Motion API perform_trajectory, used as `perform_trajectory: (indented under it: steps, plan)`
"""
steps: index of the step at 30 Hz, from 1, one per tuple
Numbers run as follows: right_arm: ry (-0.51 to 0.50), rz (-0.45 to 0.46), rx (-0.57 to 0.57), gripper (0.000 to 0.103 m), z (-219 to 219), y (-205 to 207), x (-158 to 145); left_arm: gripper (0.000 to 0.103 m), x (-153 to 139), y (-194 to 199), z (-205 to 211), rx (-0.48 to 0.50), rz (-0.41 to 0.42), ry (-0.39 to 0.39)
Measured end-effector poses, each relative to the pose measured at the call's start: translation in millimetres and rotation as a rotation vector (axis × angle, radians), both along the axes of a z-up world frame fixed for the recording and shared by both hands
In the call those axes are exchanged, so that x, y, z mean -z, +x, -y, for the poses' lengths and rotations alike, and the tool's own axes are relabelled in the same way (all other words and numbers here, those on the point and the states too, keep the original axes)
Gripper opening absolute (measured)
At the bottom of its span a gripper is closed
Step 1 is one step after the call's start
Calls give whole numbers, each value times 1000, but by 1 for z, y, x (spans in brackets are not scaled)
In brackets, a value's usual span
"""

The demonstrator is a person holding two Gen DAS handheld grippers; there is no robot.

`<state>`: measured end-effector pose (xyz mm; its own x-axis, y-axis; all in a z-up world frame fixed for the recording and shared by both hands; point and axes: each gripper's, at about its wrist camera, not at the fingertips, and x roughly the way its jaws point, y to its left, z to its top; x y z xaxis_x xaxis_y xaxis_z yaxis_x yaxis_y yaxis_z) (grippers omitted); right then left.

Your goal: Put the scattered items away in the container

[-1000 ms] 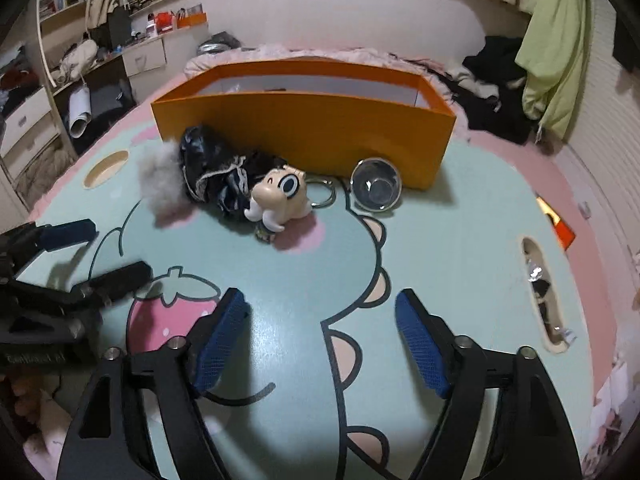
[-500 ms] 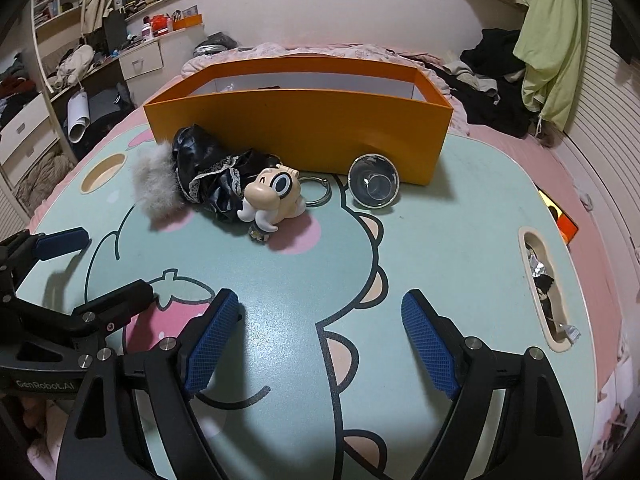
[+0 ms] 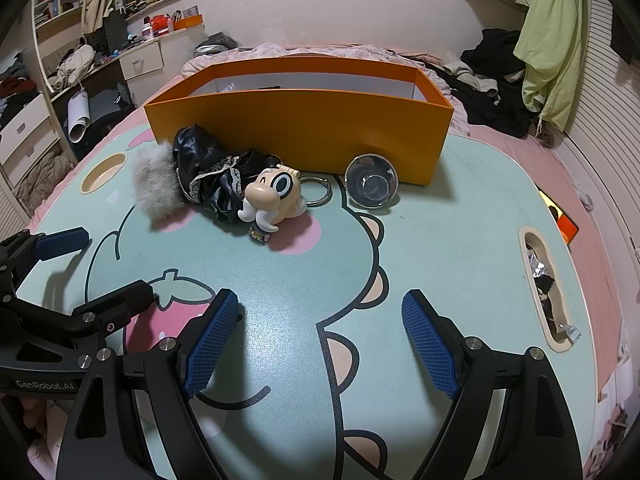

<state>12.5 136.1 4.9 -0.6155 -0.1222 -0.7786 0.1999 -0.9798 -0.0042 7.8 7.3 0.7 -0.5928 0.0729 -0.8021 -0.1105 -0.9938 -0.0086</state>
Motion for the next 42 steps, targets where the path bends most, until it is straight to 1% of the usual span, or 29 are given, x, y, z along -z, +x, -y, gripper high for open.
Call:
perform_trajectory:
  steps: [13,18,20,22,24,25,28,29,30,31,32,33,35,37,42]
  plan:
    - [-1,-1,-2,84,0,0,0,103,0,1,1,1,-3,8]
    - [-4,0,-9,84,1,2,-1,103,-9,1,12,-23,-25,111]
    - [-7,0,-10,84,0,3,-1,100,-13,-1,17,-35,-38,159]
    - [-9,0,-11,84,0,3,-2,90,-18,-9,20,-38,-42,195]
    - [-10,0,-12,84,0,3,-1,87,-22,-21,20,-40,-39,220]
    - [-10,0,-12,84,0,3,-1,83,-23,-29,20,-43,-38,227]
    - [-10,0,-12,84,0,3,-2,71,-24,-48,19,-48,-33,215]
    - [-10,0,-12,84,0,3,-2,69,-23,-54,16,-35,-27,208]
    - [-10,0,-12,84,0,3,-2,65,-21,-59,13,-20,-20,205]
    - [-10,0,-12,84,0,3,-2,57,-19,-64,9,1,-6,207]
    - [-10,0,-12,84,0,3,-2,52,-16,-67,7,20,7,217]
    - [-10,0,-12,84,0,3,-2,39,-14,-69,6,40,19,239]
    - [-10,0,-13,84,-1,3,-2,35,-14,-68,10,44,20,277]
    - [-10,0,-13,84,-1,3,-2,22,-16,-63,16,36,1,292]
    - [-10,0,-13,84,-1,3,-2,22,-24,-36,30,37,-41,319]
